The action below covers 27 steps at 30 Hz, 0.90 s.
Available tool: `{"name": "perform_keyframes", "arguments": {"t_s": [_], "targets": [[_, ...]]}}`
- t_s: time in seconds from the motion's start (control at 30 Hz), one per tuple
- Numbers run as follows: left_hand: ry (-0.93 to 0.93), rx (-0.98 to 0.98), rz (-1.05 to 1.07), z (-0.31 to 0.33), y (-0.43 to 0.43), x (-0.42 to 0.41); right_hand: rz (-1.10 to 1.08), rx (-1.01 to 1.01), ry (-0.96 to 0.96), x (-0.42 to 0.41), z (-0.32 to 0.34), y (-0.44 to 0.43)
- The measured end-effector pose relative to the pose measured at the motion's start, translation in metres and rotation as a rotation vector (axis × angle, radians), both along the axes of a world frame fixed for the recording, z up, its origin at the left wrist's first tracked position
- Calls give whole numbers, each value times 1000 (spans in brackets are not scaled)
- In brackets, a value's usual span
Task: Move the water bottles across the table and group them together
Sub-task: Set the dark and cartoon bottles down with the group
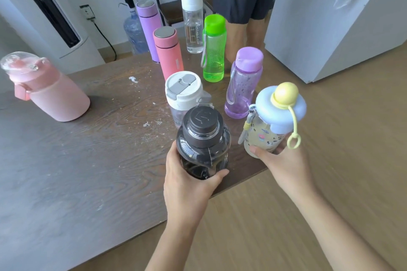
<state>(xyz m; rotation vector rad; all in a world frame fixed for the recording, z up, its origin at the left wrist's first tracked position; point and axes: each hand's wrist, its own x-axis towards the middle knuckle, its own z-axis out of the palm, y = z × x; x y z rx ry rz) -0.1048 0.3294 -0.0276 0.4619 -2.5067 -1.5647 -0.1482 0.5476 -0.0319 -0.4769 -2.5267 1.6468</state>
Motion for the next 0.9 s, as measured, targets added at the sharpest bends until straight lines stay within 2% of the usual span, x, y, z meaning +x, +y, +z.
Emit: {"name": "perform_keyframes", "arguments": {"t_s": [0.1,0.17,0.23,0.37,0.53,0.63,0.8,0.9], "targets": [[-22,73,-107,-6,-12,5,26,115,-117,14,3,-5],[-27,92,-179,-12,-24,14,-79,260,-245,37,1,-13],[-4,96,-171,-20,-42,23,-130,317,-279,62,3,-31],[117,-118,-34,-14,-90,24,6,254,-212,91,9,-83],[139,-283,55,-7,-157,6,114,154,-84,98,14,-170],[125,-283,136,-7,-192,-7,177,138,33,85,16,-224],[67,-251,338,-11,-258,-41,313,91,41,24,15,-310],[23,-225,354,-13,-308,-76,343,80,72,-32,11,-360]]}}
